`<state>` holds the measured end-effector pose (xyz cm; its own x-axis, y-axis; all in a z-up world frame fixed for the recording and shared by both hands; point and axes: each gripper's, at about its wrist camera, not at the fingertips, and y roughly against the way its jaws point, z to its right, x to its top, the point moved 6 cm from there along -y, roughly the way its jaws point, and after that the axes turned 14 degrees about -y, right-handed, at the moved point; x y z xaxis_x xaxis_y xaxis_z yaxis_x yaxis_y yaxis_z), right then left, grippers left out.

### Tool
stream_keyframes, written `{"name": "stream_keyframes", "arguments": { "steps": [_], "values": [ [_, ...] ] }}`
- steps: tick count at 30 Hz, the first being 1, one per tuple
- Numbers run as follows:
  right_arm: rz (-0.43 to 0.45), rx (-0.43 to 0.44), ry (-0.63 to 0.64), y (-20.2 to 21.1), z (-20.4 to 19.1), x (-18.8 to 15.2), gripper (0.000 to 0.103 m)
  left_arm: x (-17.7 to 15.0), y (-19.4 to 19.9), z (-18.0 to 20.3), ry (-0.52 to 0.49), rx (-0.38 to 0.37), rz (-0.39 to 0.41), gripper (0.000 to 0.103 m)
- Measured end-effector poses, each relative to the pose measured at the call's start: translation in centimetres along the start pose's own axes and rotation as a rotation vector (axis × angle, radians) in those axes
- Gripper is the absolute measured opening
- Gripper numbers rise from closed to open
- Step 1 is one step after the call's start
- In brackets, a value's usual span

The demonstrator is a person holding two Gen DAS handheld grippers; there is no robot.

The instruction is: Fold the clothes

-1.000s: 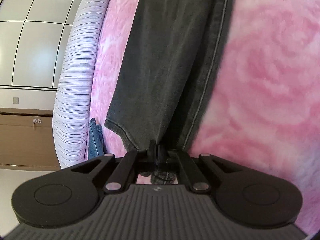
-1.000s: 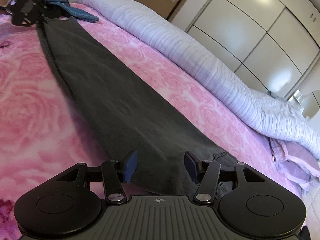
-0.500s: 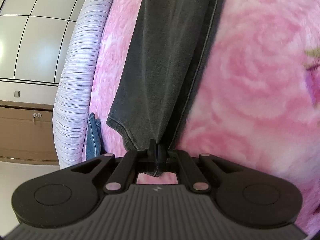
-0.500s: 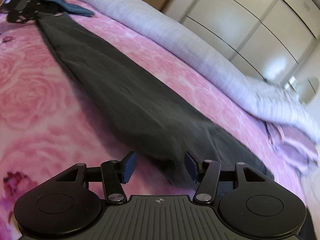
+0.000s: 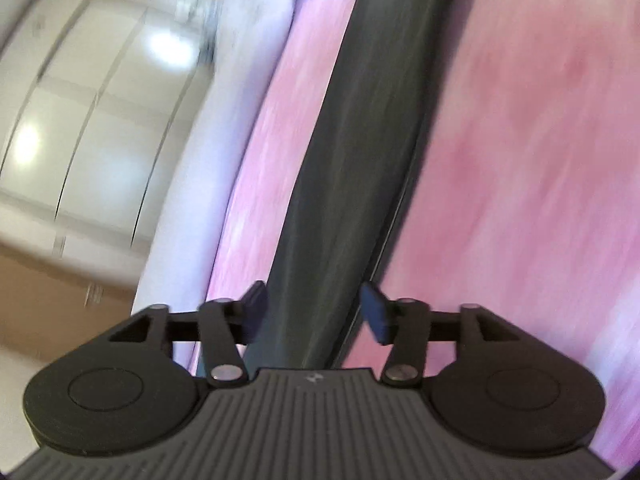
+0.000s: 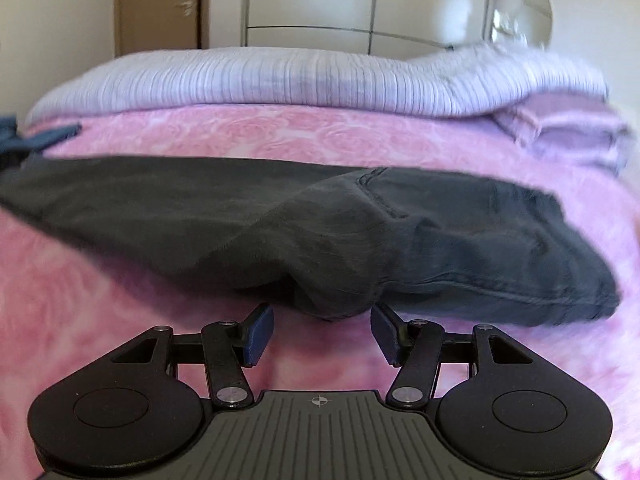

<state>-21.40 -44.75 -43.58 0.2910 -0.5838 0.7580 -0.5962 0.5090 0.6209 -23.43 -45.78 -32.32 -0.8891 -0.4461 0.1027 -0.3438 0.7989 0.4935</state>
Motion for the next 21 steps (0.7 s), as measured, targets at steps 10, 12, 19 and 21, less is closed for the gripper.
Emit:
{"name": "stream_keyframes", "arguments": {
  "steps": [10,12,19,21],
  "values": [
    [-0.022,0.157,-0.266,1.6,3.4,5.3,0.012,20.0,-6.1,3.4,-0.216,-0.035,0.364,0.057],
    [-0.037,0.187,-0.312,1.7,3.9,6.0,0.012,20.6,-8.2,2.3,-0.176,-0.049,0.346,0.043],
    [-0.039,0.222,-0.36,2.1,4.5,5.9,0.012,20.2,-11.5,-2.8,0.089,-0.26,0.345,0.012],
    [-0.041,0.222,-0.356,2.3,4.4,5.6,0.011,19.7,-11.8,-3.7,0.155,-0.37,0.354,0.015]
  ]
}}
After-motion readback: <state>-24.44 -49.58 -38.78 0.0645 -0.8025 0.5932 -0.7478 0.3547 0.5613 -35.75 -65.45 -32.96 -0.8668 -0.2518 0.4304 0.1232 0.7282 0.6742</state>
